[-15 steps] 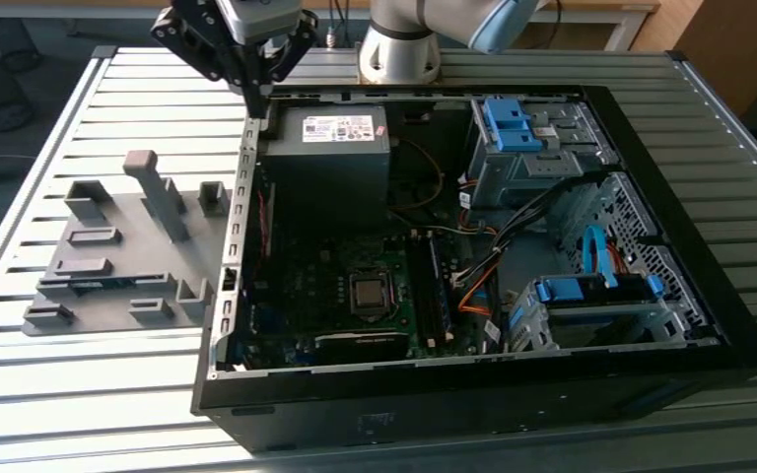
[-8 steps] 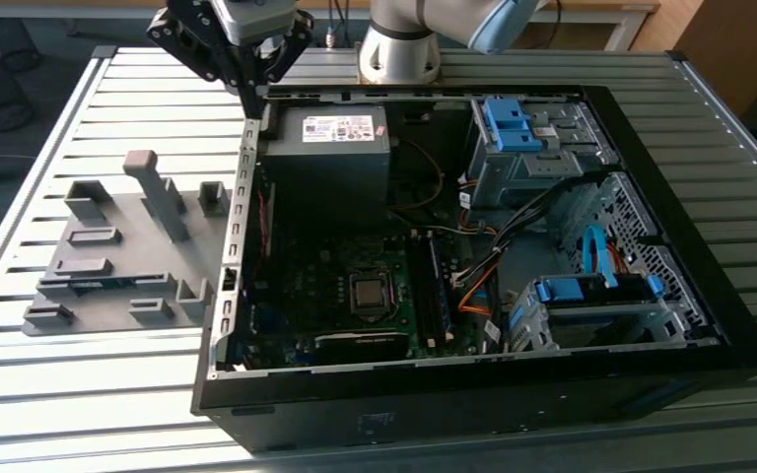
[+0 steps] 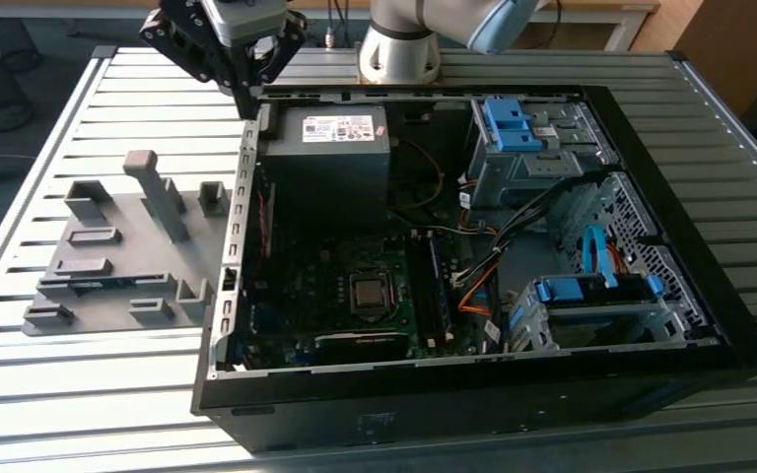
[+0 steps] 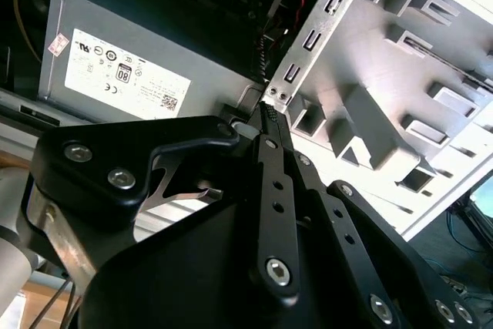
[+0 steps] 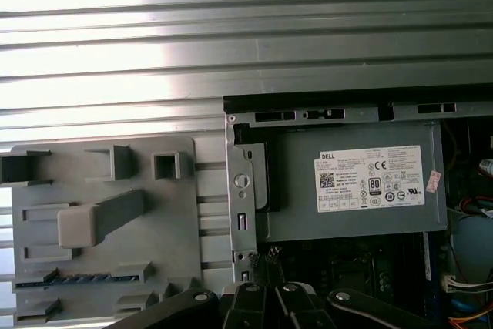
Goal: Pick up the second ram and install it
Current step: 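Reach for the second ram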
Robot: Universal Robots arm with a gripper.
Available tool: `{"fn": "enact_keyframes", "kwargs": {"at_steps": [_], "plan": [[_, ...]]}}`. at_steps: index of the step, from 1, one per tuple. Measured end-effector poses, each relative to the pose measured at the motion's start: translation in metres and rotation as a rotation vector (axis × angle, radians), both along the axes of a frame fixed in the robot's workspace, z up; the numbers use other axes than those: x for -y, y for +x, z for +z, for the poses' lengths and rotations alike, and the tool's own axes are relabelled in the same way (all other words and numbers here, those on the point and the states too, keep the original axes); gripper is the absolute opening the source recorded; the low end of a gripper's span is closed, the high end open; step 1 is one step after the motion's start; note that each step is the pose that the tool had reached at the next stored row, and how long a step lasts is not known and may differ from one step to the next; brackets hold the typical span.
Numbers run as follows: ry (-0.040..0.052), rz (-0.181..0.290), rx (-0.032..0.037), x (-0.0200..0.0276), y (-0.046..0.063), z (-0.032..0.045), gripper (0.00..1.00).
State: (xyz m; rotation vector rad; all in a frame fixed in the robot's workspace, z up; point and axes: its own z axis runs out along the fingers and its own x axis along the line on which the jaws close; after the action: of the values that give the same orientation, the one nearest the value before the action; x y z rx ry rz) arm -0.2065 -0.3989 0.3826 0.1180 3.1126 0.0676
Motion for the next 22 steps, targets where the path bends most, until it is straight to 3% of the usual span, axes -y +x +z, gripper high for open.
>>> {"fn": "enact_keyframes", "kwargs": {"at_steps": [10, 17, 22], "plan": [[0.0, 0.0, 0.0, 0.0002, -0.009, -0.0005, 0.11], [-0.0001, 0.0, 0.0, 0.0052, -0.016, -0.0007, 0.11], [0.0, 0.0, 0.0, 0.0059, -0.022, -0.0008, 0.11]]}}
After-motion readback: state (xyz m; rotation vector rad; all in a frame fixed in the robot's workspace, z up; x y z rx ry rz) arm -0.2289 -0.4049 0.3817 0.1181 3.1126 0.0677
